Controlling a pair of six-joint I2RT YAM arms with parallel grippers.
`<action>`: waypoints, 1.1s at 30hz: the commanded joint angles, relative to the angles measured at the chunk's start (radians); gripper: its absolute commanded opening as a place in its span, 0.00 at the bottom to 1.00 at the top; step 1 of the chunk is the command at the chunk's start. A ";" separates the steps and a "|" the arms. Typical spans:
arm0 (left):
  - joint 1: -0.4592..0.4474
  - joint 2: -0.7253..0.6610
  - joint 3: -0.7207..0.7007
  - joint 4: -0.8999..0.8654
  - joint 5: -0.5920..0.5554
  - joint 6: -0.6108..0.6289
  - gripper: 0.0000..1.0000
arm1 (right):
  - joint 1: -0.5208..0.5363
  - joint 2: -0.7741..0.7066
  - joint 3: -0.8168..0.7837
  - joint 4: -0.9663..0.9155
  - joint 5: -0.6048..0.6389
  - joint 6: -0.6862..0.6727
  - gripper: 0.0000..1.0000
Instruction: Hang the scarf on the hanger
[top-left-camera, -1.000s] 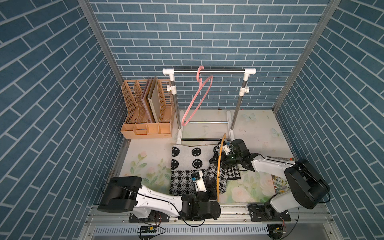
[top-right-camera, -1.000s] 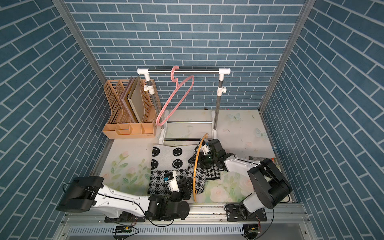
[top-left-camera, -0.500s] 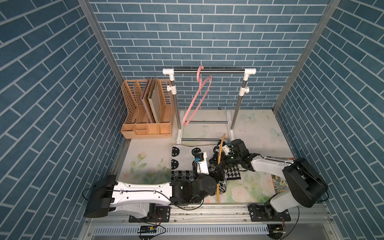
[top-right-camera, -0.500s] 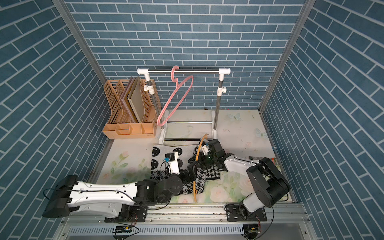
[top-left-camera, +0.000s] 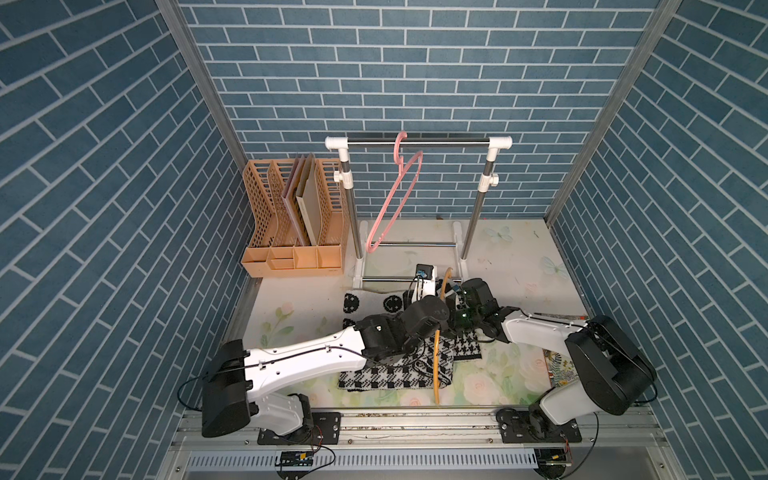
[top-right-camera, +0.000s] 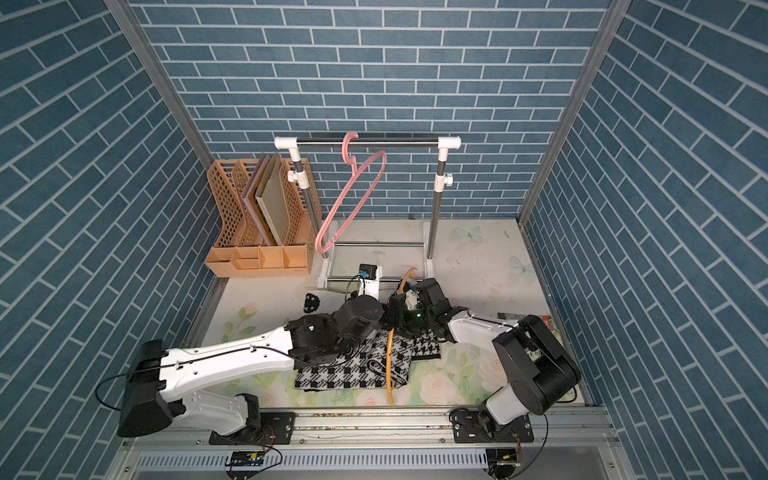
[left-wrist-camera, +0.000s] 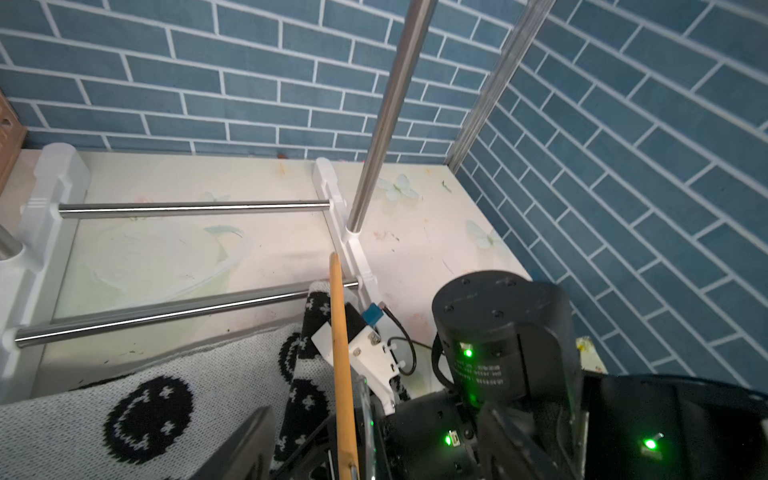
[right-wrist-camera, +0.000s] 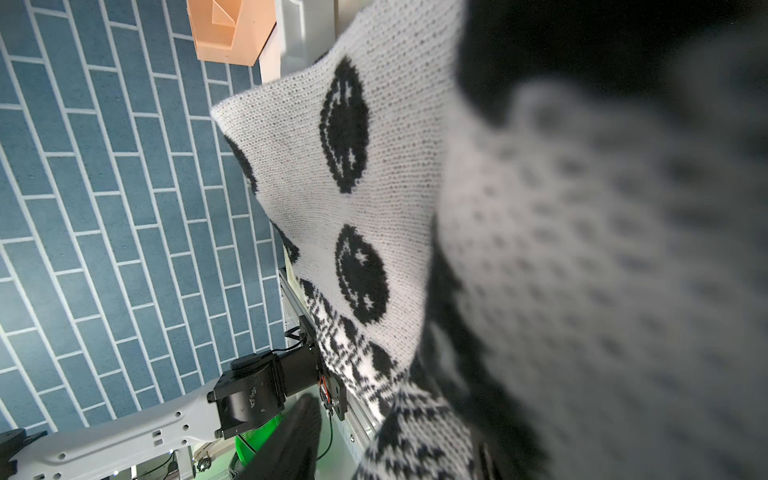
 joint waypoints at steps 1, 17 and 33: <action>0.022 0.012 0.042 -0.130 0.055 0.007 0.76 | -0.002 -0.015 -0.014 -0.048 0.014 0.028 0.62; 0.118 0.106 0.233 -0.387 0.233 -0.045 0.34 | -0.002 -0.015 0.001 -0.066 0.015 0.022 0.61; 0.128 0.150 0.306 -0.456 0.265 -0.044 0.16 | -0.001 -0.023 -0.001 -0.076 0.021 0.020 0.61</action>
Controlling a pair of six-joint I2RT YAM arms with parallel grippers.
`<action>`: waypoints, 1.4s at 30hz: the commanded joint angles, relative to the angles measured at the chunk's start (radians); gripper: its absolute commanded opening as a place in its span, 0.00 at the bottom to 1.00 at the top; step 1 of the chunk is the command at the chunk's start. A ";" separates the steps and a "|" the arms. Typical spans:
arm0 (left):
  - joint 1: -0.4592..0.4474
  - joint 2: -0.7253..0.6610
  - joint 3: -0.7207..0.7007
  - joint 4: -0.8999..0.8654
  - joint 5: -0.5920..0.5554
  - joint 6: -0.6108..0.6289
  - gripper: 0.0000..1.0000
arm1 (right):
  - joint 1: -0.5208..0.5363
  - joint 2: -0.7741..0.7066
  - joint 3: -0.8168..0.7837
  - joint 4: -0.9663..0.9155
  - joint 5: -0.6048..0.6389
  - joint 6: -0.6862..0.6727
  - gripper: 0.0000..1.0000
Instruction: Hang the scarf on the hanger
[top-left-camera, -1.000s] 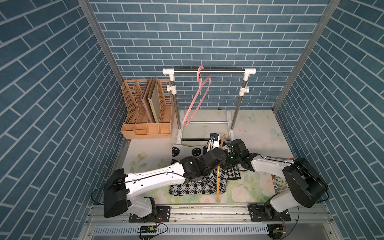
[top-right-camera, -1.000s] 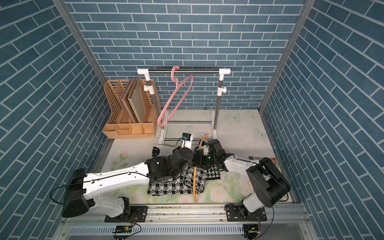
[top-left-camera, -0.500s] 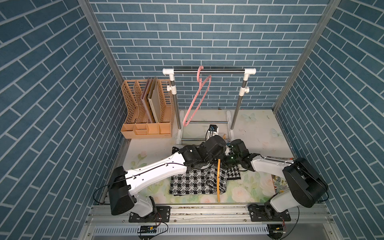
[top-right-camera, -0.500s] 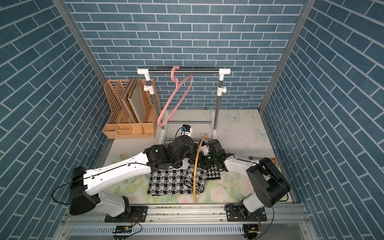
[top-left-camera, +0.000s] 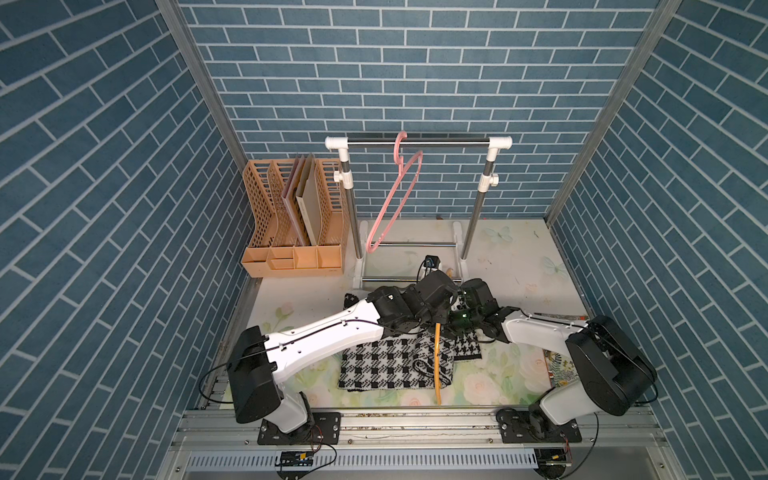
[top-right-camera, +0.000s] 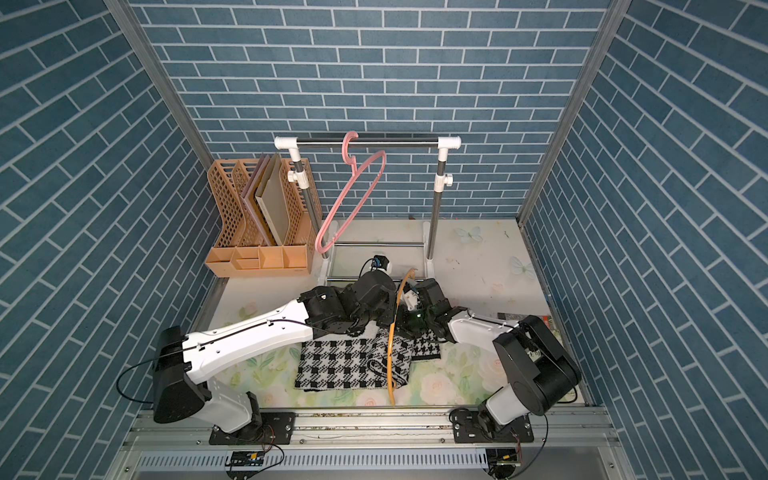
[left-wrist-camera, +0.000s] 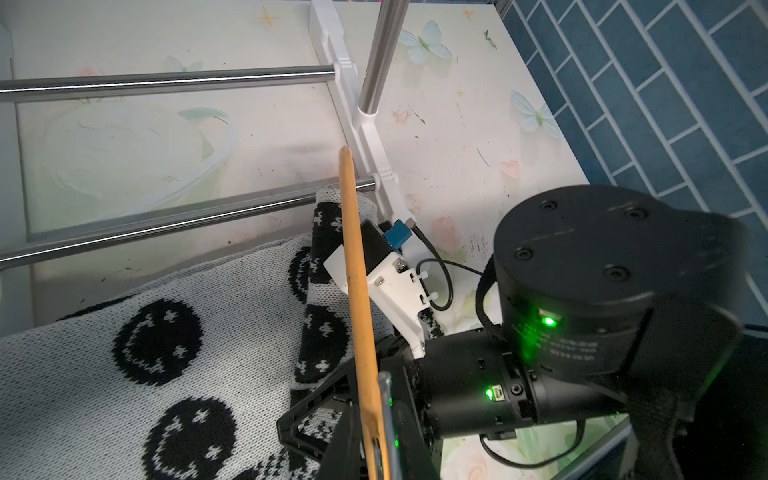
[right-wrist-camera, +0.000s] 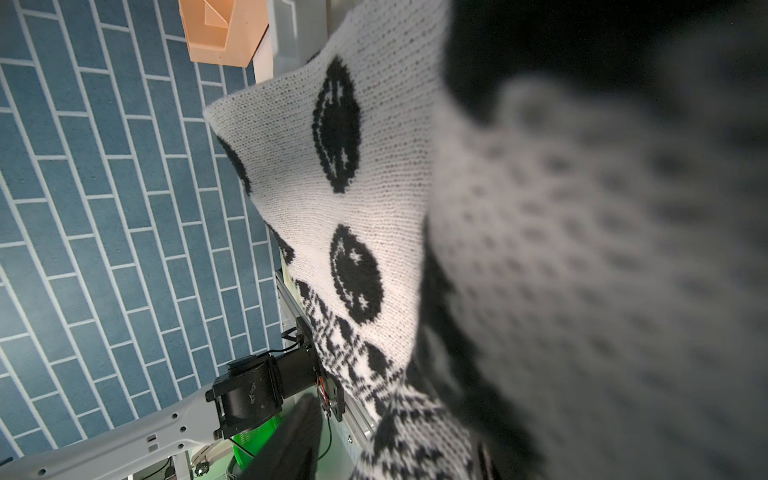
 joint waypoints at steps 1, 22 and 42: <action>0.009 0.010 0.043 -0.051 -0.008 0.008 0.13 | -0.002 -0.018 -0.001 -0.062 0.010 0.020 0.61; 0.008 0.024 0.016 -0.058 -0.040 -0.090 0.00 | -0.002 -0.119 0.075 -0.220 0.026 -0.005 0.56; 0.008 -0.002 -0.106 -0.022 -0.086 -0.164 0.00 | -0.048 -0.073 -0.094 0.111 -0.056 0.112 0.45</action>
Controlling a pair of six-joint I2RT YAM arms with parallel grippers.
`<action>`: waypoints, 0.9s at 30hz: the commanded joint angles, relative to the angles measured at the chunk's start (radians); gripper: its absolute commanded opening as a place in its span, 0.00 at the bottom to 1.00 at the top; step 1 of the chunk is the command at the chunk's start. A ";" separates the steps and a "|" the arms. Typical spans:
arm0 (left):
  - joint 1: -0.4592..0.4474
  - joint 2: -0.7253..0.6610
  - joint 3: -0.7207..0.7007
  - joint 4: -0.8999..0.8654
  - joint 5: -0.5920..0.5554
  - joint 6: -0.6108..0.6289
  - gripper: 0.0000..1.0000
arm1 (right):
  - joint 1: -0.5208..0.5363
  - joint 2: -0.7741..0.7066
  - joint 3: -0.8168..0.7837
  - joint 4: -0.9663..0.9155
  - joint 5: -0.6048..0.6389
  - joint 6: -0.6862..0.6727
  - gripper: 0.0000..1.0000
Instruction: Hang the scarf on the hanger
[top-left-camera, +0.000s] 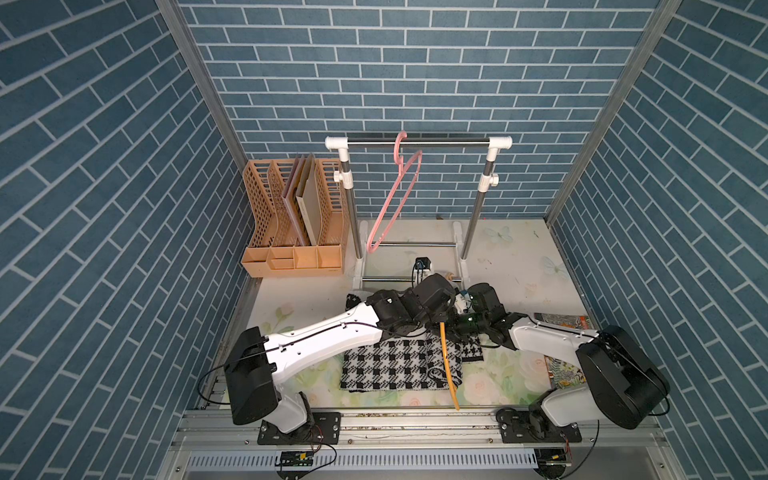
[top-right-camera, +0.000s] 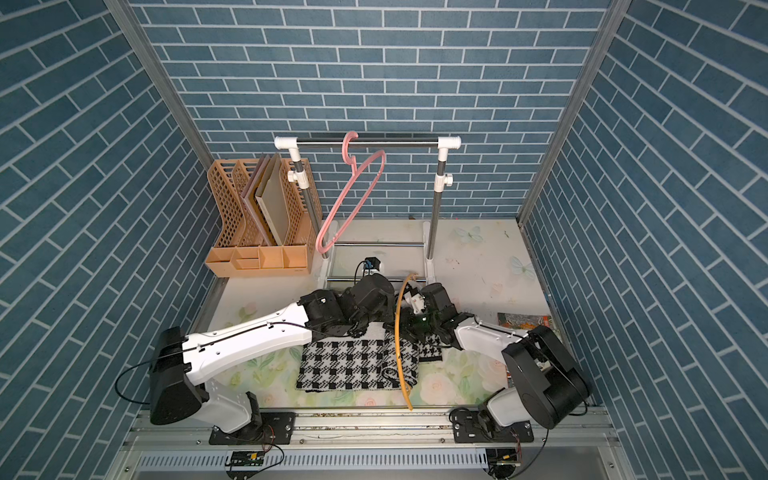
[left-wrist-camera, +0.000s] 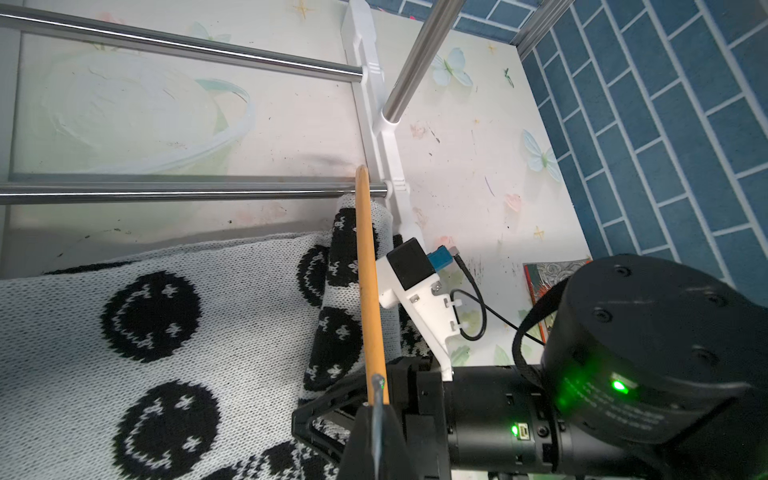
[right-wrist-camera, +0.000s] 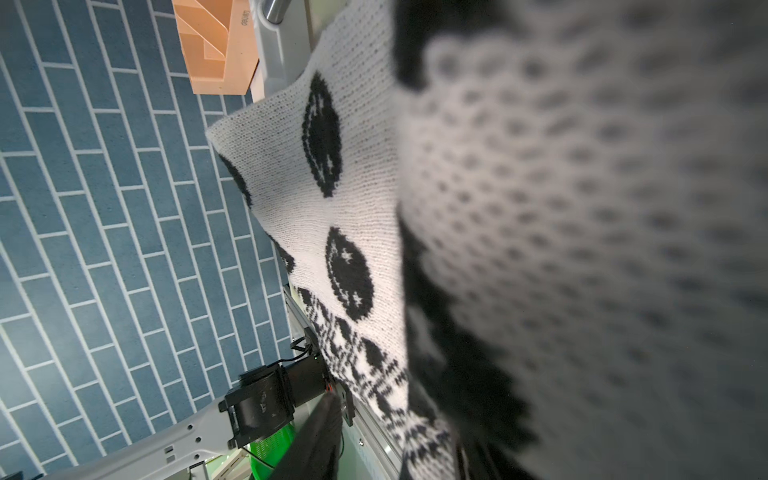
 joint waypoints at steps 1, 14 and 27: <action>0.009 0.018 -0.035 -0.082 -0.052 0.010 0.00 | -0.024 0.000 -0.020 0.078 -0.069 0.032 0.44; 0.011 0.033 -0.050 -0.066 -0.053 0.026 0.00 | -0.060 0.008 -0.048 0.131 -0.127 -0.046 0.22; 0.011 0.057 0.006 -0.068 -0.030 0.052 0.00 | -0.147 -0.139 0.015 -0.122 -0.126 -0.130 0.45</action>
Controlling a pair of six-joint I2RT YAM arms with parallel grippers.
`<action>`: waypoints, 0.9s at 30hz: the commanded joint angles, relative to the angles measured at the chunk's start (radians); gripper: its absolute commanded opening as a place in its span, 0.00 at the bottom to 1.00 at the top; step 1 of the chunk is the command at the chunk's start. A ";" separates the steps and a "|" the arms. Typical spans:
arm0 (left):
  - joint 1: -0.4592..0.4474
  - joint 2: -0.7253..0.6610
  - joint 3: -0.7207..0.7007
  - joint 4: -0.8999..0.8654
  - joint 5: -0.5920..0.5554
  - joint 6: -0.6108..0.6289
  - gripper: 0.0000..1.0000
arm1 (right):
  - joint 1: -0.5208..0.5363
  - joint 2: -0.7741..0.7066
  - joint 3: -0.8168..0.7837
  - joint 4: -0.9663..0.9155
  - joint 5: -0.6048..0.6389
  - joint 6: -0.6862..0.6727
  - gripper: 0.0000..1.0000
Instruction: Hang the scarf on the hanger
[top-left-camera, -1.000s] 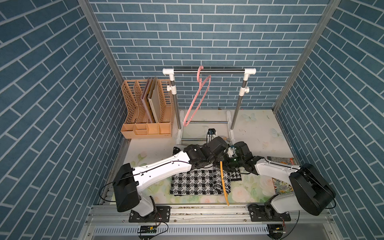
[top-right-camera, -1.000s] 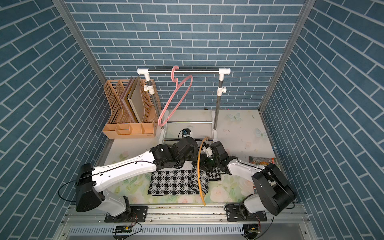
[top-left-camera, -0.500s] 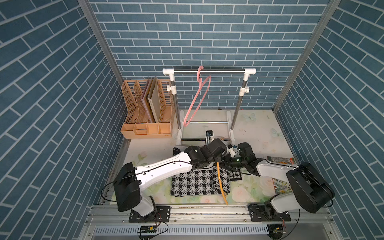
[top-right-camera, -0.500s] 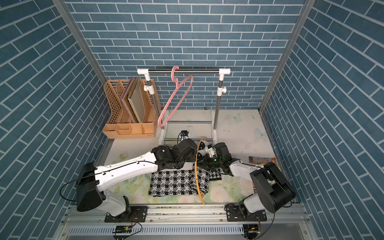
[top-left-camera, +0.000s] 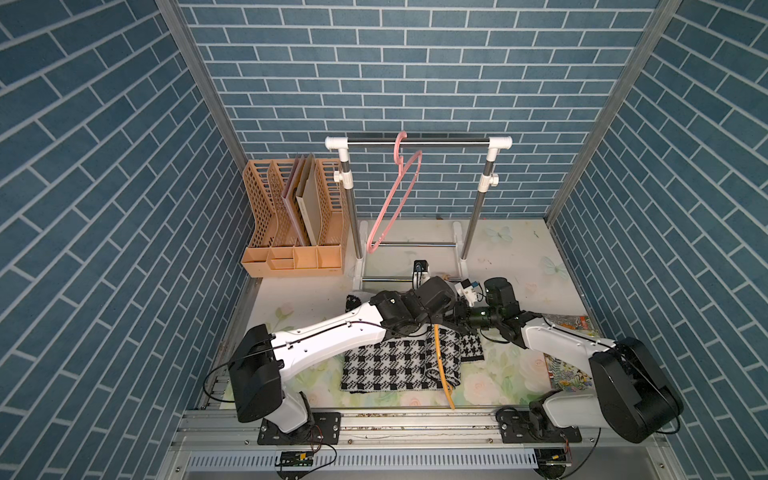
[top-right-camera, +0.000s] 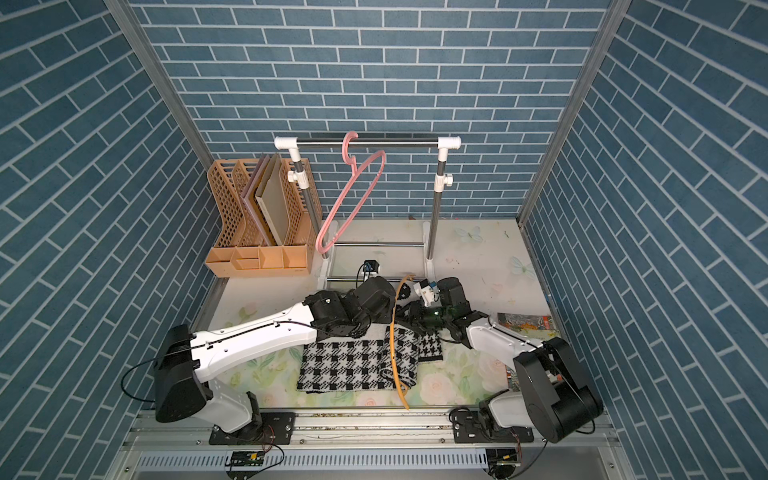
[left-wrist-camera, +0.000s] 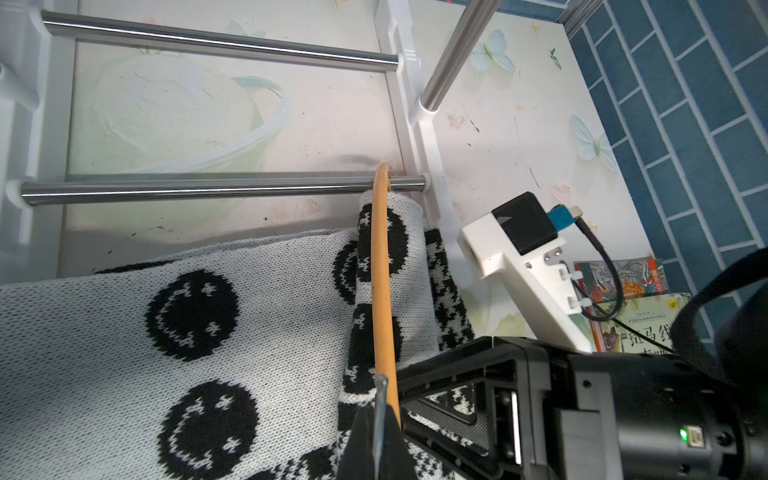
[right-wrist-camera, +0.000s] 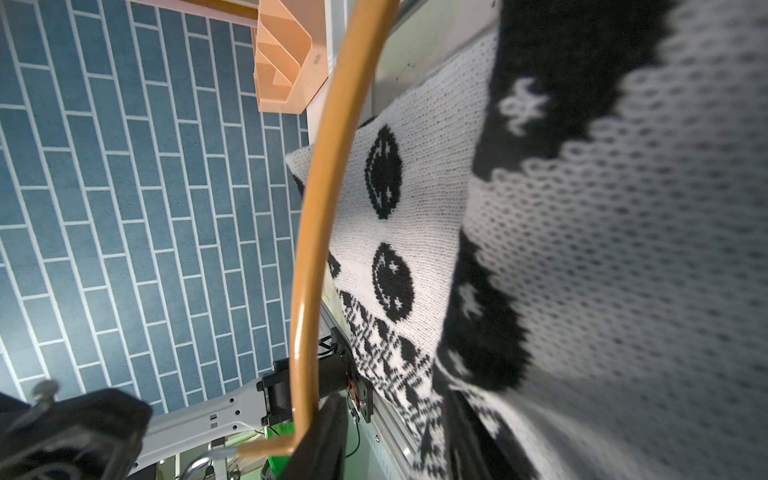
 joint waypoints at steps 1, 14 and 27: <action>0.004 0.031 0.016 -0.038 0.011 0.023 0.00 | -0.023 -0.058 0.023 -0.109 -0.009 -0.061 0.47; 0.005 0.092 0.092 -0.037 0.083 -0.006 0.00 | -0.064 -0.274 0.059 -0.377 0.136 -0.388 0.57; 0.004 0.155 0.154 -0.004 0.212 -0.037 0.00 | 0.129 -0.491 -0.164 -0.122 0.399 -0.449 0.63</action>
